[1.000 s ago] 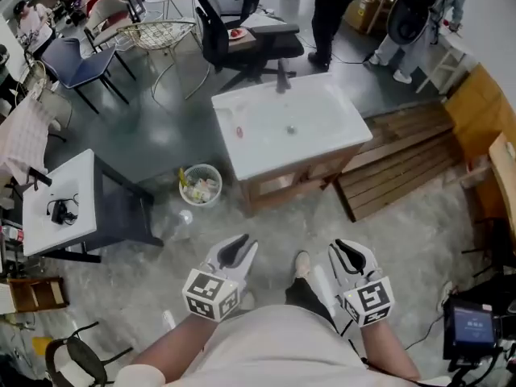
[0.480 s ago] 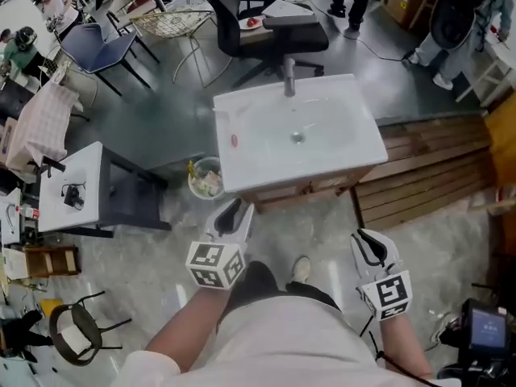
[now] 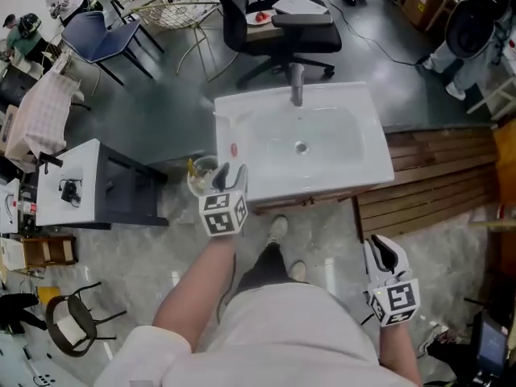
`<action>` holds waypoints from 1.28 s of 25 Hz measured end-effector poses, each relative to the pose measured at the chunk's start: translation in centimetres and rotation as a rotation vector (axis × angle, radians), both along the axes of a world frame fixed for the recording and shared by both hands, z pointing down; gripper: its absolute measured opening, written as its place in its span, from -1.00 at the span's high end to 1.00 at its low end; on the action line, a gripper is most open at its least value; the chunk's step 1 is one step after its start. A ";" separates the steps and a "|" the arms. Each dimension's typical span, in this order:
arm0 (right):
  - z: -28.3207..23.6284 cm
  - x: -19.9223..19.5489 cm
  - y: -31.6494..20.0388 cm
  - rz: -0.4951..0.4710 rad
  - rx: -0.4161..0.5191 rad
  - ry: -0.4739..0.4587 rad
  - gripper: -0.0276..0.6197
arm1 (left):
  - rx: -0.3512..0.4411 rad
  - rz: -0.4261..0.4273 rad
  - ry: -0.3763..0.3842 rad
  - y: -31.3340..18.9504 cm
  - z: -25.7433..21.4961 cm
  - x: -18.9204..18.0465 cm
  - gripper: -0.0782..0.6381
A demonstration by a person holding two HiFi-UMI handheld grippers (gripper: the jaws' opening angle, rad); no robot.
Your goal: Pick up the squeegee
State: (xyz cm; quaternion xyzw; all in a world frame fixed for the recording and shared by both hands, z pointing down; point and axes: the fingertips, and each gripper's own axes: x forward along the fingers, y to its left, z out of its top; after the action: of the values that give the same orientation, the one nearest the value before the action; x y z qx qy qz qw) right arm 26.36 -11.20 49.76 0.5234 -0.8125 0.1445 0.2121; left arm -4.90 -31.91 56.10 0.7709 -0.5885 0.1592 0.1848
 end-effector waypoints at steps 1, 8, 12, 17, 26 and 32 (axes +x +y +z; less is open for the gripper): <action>-0.1 0.0 -0.8 0.011 -0.008 -0.008 0.78 | -0.015 -0.010 -0.010 -1.5 0.9 -0.5 0.28; -0.9 -0.4 -6.8 0.055 -0.036 0.011 0.78 | -0.115 -0.088 -0.057 -10.4 6.6 -3.5 0.27; -0.5 -0.5 -9.0 0.080 -0.060 0.021 0.78 | -0.147 -0.096 -0.091 -14.0 9.1 -3.8 0.26; 0.1 -1.4 -10.8 0.095 -0.088 0.024 0.78 | -0.159 -0.123 -0.113 -17.3 10.8 -4.4 0.24; 1.0 -1.8 -12.2 0.123 -0.118 0.023 0.78 | -0.167 -0.129 -0.143 -19.6 12.6 -4.1 0.27; 1.0 -1.0 -12.3 0.142 -0.124 0.037 0.78 | -0.177 -0.150 -0.148 -19.7 13.2 -4.1 0.46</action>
State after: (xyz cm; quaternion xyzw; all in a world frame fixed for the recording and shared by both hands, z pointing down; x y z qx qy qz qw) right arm 25.38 -23.47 50.79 0.5681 -0.7587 0.1997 0.2483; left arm -9.01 -51.66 69.26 0.6916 -0.6400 0.2526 0.2197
